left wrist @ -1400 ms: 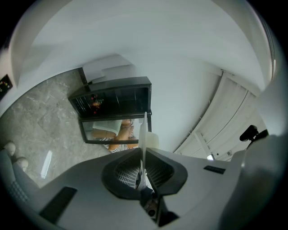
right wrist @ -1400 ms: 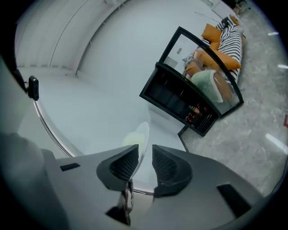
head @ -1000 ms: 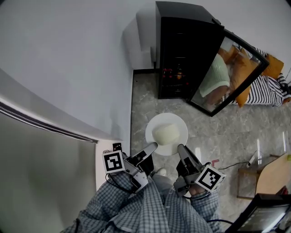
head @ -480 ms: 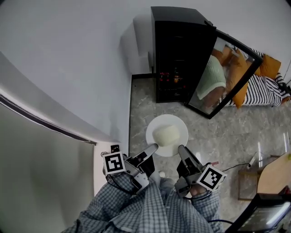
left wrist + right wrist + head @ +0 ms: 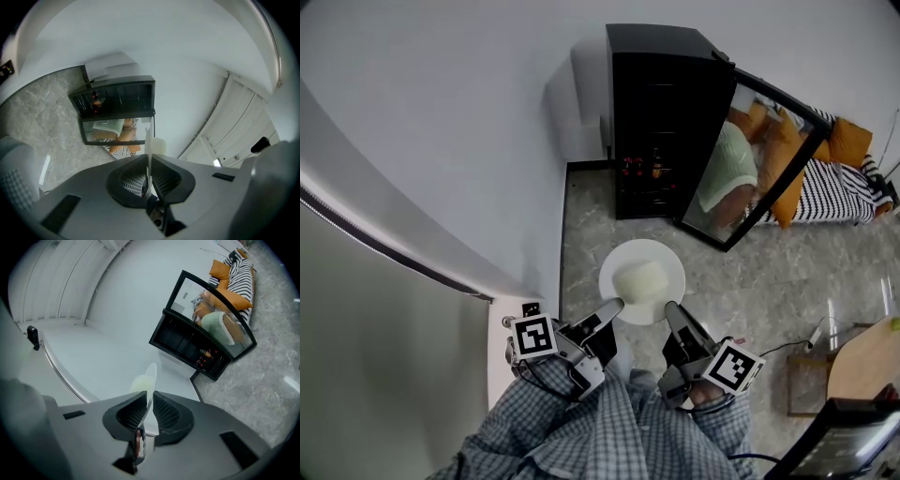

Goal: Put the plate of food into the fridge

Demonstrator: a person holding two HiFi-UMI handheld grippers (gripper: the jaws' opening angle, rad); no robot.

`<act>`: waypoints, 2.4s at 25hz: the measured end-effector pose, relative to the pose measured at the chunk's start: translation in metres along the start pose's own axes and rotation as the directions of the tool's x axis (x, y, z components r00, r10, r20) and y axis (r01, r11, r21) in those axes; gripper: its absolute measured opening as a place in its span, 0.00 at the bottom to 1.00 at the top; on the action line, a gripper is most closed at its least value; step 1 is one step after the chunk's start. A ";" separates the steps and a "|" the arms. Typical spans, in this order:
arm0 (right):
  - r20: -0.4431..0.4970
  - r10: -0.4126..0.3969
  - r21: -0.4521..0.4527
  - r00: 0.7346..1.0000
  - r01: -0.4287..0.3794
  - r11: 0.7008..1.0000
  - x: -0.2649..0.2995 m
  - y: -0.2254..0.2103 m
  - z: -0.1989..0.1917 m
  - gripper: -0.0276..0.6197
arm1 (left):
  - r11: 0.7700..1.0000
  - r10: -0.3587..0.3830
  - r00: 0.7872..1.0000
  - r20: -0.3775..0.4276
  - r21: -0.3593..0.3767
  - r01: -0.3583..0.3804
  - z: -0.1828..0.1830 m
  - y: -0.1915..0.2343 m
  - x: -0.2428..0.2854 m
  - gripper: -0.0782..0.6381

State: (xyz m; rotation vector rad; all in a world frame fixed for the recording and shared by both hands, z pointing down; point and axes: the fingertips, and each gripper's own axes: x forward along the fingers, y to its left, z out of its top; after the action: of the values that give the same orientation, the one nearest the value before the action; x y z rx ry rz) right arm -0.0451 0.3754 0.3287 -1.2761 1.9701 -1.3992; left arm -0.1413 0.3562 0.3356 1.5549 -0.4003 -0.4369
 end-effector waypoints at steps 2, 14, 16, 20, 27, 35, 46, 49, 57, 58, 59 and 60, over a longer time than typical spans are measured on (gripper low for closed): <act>0.004 0.004 0.003 1.000 -0.004 1.000 -0.007 -0.001 0.002 0.12 | 1.000 0.001 1.000 -0.001 0.004 -0.001 -0.007 -0.001 0.002 0.14; 0.033 -0.006 0.019 0.999 0.006 1.000 -0.011 -0.008 0.002 0.12 | 1.000 0.005 1.000 -0.009 -0.003 -0.005 -0.010 0.004 0.006 0.14; 0.048 -0.009 0.030 0.999 0.008 1.000 -0.008 -0.010 0.005 0.12 | 1.000 -0.005 1.000 -0.010 -0.010 0.004 -0.008 0.004 0.010 0.14; 0.056 -0.028 0.027 0.998 0.027 0.999 -0.002 -0.013 0.018 0.12 | 1.000 0.001 1.000 -0.027 -0.027 -0.001 -0.001 0.004 0.024 0.14; 0.077 -0.058 0.032 0.995 0.056 0.998 0.011 -0.029 0.043 0.12 | 1.000 0.011 0.998 -0.057 -0.023 -0.012 0.015 0.010 0.054 0.14; 0.094 -0.072 0.046 0.993 0.068 0.997 0.038 -0.042 0.076 0.12 | 1.000 0.019 0.997 -0.078 -0.016 -0.020 0.043 0.013 0.091 0.14; 0.096 -0.118 0.070 0.988 0.112 0.991 0.086 -0.056 0.129 0.12 | 0.998 0.033 0.995 -0.099 -0.051 -0.039 0.093 0.016 0.146 0.14; 0.101 -0.126 0.070 0.987 0.119 0.990 0.100 -0.060 0.144 0.12 | 0.998 0.032 0.993 -0.109 -0.050 -0.038 0.108 0.016 0.163 0.14; 0.125 -0.159 0.069 0.979 0.152 0.986 0.142 -0.074 0.182 0.12 | 0.999 0.033 0.990 -0.141 -0.030 -0.037 0.151 0.017 0.205 0.14; 0.124 -0.156 0.071 0.980 0.148 0.986 0.148 -0.074 0.185 0.12 | 0.999 0.035 0.989 -0.142 -0.028 -0.039 0.157 0.018 0.208 0.14; 0.123 -0.154 0.072 0.980 0.146 0.987 0.154 -0.075 0.188 0.12 | 0.999 0.036 0.989 -0.143 -0.027 -0.040 0.163 0.019 0.211 0.14; 0.120 -0.156 0.071 0.981 0.148 0.986 0.160 -0.076 0.191 0.12 | 0.999 0.036 0.989 -0.143 -0.027 -0.040 0.168 0.020 0.214 0.14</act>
State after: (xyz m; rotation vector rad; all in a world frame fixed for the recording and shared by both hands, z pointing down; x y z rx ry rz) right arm 0.0508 0.1343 0.3446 -1.4747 1.7657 -1.4019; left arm -0.0418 0.1019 0.3463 1.5367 -0.3109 -0.2988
